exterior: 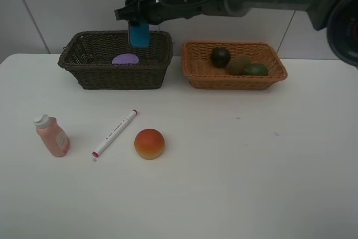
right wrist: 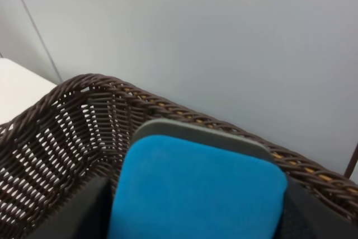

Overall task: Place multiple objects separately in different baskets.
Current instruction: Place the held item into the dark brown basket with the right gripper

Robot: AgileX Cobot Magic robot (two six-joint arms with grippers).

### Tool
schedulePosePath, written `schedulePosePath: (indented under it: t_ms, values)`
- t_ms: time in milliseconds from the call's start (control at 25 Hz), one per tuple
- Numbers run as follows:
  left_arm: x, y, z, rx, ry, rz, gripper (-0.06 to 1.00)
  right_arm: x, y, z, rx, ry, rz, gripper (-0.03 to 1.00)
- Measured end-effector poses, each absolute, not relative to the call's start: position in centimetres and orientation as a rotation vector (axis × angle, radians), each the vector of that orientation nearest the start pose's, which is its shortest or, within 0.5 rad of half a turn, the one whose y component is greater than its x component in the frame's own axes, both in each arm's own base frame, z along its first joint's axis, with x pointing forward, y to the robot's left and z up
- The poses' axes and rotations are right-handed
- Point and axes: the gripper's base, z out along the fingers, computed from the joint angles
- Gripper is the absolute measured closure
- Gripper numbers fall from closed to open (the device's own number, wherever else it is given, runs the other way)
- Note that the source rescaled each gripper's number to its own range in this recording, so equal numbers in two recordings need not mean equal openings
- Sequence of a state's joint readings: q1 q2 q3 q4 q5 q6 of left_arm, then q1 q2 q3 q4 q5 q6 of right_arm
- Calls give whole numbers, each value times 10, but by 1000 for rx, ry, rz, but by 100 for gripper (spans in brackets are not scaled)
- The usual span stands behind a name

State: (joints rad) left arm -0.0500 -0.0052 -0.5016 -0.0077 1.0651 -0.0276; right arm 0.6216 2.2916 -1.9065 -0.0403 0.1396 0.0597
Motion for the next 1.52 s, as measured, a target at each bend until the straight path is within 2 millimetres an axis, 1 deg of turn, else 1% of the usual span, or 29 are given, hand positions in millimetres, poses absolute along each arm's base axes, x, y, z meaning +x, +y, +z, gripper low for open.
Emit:
schedulePosePath:
  t_ms: [400, 760, 1440, 1480, 1520]
  values:
    - [-6, 0, 277, 23, 2042, -58, -6, 447, 320, 195, -600, 1941, 404, 90]
    - [-6, 0, 277, 23, 2042, -58, -6, 450, 322, 179, -605, 1948, 402, 90]
    - [-6, 0, 277, 23, 2042, -58, -6, 447, 327, 180, -631, 1923, 398, 90]
    - [-6, 0, 277, 23, 2042, -58, -6, 447, 327, 180, -632, 1923, 398, 87]
    - [-6, 0, 277, 23, 2042, -58, -6, 447, 327, 180, -632, 1923, 398, 78]
